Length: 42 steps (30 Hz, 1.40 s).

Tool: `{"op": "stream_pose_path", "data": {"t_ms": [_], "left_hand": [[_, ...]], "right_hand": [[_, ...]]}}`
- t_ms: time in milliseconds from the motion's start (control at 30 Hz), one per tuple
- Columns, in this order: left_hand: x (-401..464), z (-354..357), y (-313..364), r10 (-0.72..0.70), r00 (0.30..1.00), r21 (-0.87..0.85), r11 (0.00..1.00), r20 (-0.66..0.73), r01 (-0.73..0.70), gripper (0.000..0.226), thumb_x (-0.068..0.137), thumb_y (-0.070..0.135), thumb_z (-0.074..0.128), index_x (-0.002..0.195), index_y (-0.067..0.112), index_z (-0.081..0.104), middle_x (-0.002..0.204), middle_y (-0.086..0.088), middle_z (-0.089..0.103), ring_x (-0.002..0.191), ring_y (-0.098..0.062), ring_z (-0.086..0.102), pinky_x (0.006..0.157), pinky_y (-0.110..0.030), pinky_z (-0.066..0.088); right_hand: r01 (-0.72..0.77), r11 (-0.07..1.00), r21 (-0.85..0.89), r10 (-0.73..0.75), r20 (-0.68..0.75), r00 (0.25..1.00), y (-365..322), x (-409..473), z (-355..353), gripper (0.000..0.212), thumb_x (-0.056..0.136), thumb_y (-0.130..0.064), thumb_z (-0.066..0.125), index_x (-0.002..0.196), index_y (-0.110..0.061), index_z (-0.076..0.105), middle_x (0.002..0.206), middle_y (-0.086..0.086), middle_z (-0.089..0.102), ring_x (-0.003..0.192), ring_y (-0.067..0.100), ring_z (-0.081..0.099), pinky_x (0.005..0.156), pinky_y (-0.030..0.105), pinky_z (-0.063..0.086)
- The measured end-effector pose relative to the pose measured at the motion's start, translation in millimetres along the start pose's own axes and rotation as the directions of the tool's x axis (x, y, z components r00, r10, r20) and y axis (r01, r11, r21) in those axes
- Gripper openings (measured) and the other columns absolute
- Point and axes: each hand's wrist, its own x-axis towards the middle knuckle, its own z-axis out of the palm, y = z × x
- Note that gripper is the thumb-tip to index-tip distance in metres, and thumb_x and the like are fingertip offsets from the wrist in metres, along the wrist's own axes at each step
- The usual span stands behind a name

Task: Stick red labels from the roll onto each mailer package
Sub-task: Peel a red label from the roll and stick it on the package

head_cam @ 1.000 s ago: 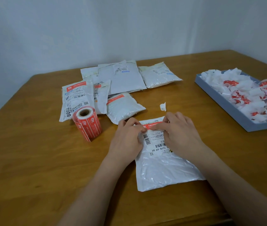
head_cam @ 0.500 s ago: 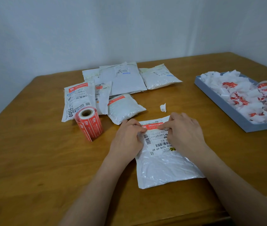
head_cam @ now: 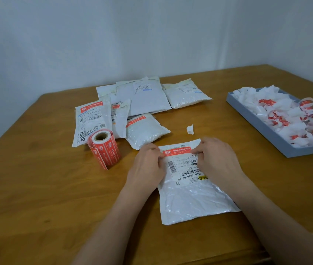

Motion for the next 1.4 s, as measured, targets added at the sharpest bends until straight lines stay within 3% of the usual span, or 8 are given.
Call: {"op": "stream_pose_path", "data": {"t_ms": [233, 333, 467, 600, 733, 1067, 1300, 1400], "left_hand": [[-3.1, 2.9, 3.7, 0.006, 0.997, 0.074, 0.997, -0.081, 0.000, 0.019, 0.098, 0.028, 0.047, 0.111, 0.019, 0.058, 0.114, 0.005, 0.053, 0.096, -0.004, 0.044, 0.072, -0.015, 0.036], [-3.0, 4.3, 1.2, 0.020, 0.997, 0.044, 0.999, -0.081, -0.017, 0.023, 0.098, 0.029, 0.048, 0.119, 0.022, 0.054, 0.117, 0.005, 0.053, 0.102, -0.006, 0.046, 0.076, -0.017, 0.039], [-1.7, 6.0, -1.7, 0.048, 0.998, 0.059, 0.997, -0.040, -0.046, 0.036, 0.099, 0.029, 0.046, 0.134, 0.022, 0.053, 0.128, 0.004, 0.048, 0.117, -0.009, 0.043, 0.088, -0.019, 0.041], [-0.3, 6.3, -3.1, 0.061, 0.998, 0.076, 0.995, 0.002, -0.061, 0.036, 0.100, 0.029, 0.044, 0.134, 0.021, 0.054, 0.131, 0.004, 0.044, 0.121, -0.009, 0.038, 0.093, -0.020, 0.042], [1.1, 5.9, -2.1, 0.053, 0.998, 0.080, 0.995, 0.026, -0.055, 0.036, 0.100, 0.029, 0.045, 0.134, 0.021, 0.053, 0.133, 0.004, 0.042, 0.125, -0.011, 0.036, 0.100, -0.026, 0.044], [0.9, 3.5, 1.6, 0.058, 0.998, 0.087, 0.994, 0.010, -0.059, 0.029, 0.100, 0.028, 0.045, 0.124, 0.019, 0.058, 0.124, 0.004, 0.047, 0.117, -0.010, 0.041, 0.093, -0.026, 0.047], [-1.5, 4.6, 3.0, 0.051, 0.998, 0.080, 0.996, -0.031, -0.048, 0.020, 0.098, 0.026, 0.047, 0.113, 0.020, 0.060, 0.116, 0.005, 0.049, 0.111, -0.010, 0.042, 0.084, -0.024, 0.047], [-5.5, 5.3, 1.1, 0.070, 0.993, 0.038, 0.997, -0.099, -0.067, 0.014, 0.096, 0.021, 0.052, 0.103, 0.018, 0.063, 0.110, 0.005, 0.053, 0.106, -0.009, 0.047, 0.075, -0.019, 0.043]], "right_hand": [[-0.007, 1.000, 0.002, 0.008, -0.116, 0.993, -0.1, -3.0, 6.1, 0.024, 0.091, -0.011, 0.049, 0.104, -0.020, 0.067, 0.099, -0.005, 0.065, 0.090, 0.015, 0.056, 0.080, 0.027, 0.040], [0.034, 0.999, 0.031, -0.029, -0.143, 0.989, 1.1, -2.9, 8.7, 0.029, 0.089, -0.006, 0.053, 0.112, -0.018, 0.066, 0.103, -0.002, 0.067, 0.093, 0.018, 0.058, 0.085, 0.032, 0.043], [0.082, 0.996, -0.033, -0.086, -0.132, 0.988, 2.0, -2.8, 11.4, 0.037, 0.085, -0.001, 0.058, 0.116, -0.017, 0.070, 0.091, 0.002, 0.062, 0.088, 0.022, 0.054, 0.082, 0.038, 0.042], [0.090, 0.992, -0.093, -0.094, -0.040, 0.995, 1.3, -2.1, 7.6, 0.040, 0.093, -0.011, 0.051, 0.129, -0.026, 0.060, 0.109, -0.003, 0.055, 0.105, 0.017, 0.046, 0.101, 0.036, 0.032], [0.080, 0.989, -0.121, -0.081, -0.006, 0.997, -0.9, -0.2, 5.6, 0.039, 0.096, -0.015, 0.046, 0.130, -0.029, 0.058, 0.113, -0.007, 0.053, 0.108, 0.014, 0.043, 0.105, 0.035, 0.029], [0.057, 0.992, -0.111, -0.058, -0.004, 0.998, -1.2, 0.9, 6.5, 0.031, 0.095, -0.016, 0.048, 0.119, -0.029, 0.063, 0.111, -0.009, 0.055, 0.112, 0.012, 0.045, 0.112, 0.036, 0.024], [0.059, 0.992, -0.115, -0.061, -0.016, 0.998, -1.0, -0.6, 6.9, 0.020, 0.092, -0.013, 0.050, 0.101, -0.026, 0.062, 0.096, -0.010, 0.050, 0.101, 0.011, 0.046, 0.108, 0.035, 0.031], [0.063, 0.996, -0.060, -0.070, -0.110, 0.992, 2.2, -2.8, 4.9, 0.017, 0.091, -0.011, 0.048, 0.089, -0.024, 0.059, 0.090, -0.010, 0.050, 0.091, 0.009, 0.044, 0.100, 0.036, 0.038]]}}
